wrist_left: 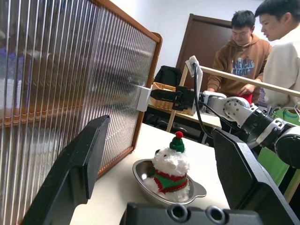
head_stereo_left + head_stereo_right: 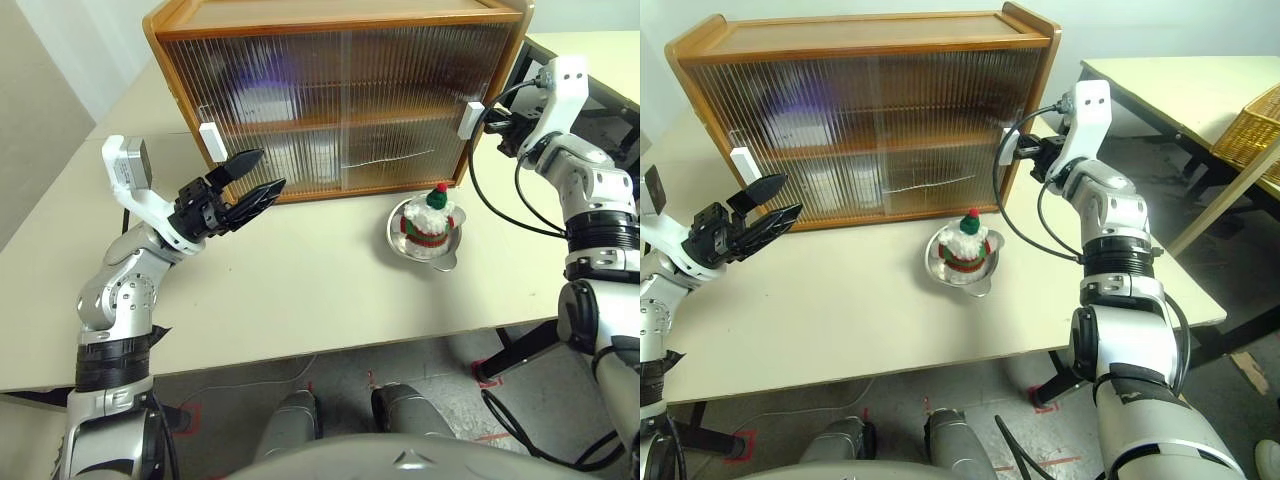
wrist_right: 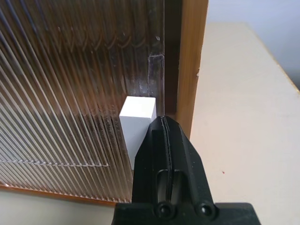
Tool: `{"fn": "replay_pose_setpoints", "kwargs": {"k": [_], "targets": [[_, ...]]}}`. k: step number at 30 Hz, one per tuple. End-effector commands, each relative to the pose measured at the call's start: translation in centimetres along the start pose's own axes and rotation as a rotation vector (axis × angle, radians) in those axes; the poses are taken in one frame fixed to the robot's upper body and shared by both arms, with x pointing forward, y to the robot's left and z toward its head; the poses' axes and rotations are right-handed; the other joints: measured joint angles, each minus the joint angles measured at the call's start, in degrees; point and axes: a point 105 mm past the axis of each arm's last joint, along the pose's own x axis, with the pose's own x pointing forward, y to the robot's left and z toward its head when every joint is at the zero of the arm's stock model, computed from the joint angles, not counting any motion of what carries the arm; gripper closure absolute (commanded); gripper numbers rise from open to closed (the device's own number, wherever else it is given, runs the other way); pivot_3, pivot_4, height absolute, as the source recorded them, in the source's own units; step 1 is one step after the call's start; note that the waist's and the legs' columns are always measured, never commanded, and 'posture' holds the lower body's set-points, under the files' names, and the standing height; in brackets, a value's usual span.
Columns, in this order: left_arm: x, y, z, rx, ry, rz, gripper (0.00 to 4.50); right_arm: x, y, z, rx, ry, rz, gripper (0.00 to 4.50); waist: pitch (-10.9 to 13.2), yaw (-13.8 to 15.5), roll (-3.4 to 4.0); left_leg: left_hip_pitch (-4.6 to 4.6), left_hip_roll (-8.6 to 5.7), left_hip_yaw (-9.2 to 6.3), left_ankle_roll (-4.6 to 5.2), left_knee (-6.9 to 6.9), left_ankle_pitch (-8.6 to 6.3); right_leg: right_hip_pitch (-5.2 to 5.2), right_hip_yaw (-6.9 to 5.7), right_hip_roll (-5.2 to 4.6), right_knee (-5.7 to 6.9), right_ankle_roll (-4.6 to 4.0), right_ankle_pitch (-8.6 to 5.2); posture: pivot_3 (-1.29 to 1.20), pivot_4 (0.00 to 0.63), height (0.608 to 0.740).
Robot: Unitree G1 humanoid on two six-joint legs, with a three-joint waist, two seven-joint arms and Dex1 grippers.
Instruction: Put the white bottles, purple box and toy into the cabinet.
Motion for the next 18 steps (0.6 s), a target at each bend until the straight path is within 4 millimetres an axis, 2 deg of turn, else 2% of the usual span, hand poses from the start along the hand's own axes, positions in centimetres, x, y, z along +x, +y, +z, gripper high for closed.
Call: {"fn": "replay_pose_setpoints", "kwargs": {"k": [1, 15, 18], "targets": [[0.2, -0.4, 0.3, 0.026, -0.006, -0.013, 0.0, 0.8, 2.0, -0.1, 0.054, 0.027, 0.078, 4.47, 0.0, -0.1, 0.0, 0.0, 0.0, 0.0, 0.0, 0.0, 0.0, -0.01, 0.0, 0.0, 0.02, 0.0, 0.0, -0.07, 0.048, 0.74], [0.1, -0.3, 0.5, 0.039, -0.012, -0.004, 0.0, 2.8, 8.0, 0.4, 0.159, 0.027, 0.26, 4.47, 0.0, 0.11, 0.0, 0.01, -0.01, 0.0, -0.03, 0.0, 0.04, -0.19, -0.03, 0.01, 0.42, -0.18, -0.1, -0.07, 0.045, 0.74], [0.1, -0.3, 0.5, 0.041, -0.013, -0.002, 0.0, 3.1, 9.2, 0.4, 0.174, 0.03, 0.292, 4.47, -0.01, 0.16, 0.0, 0.01, 0.0, 0.0, -0.04, 0.0, 0.04, -0.2, -0.03, 0.01, 0.42, -0.47, 0.05, -0.05, 0.038, 0.74]]}}
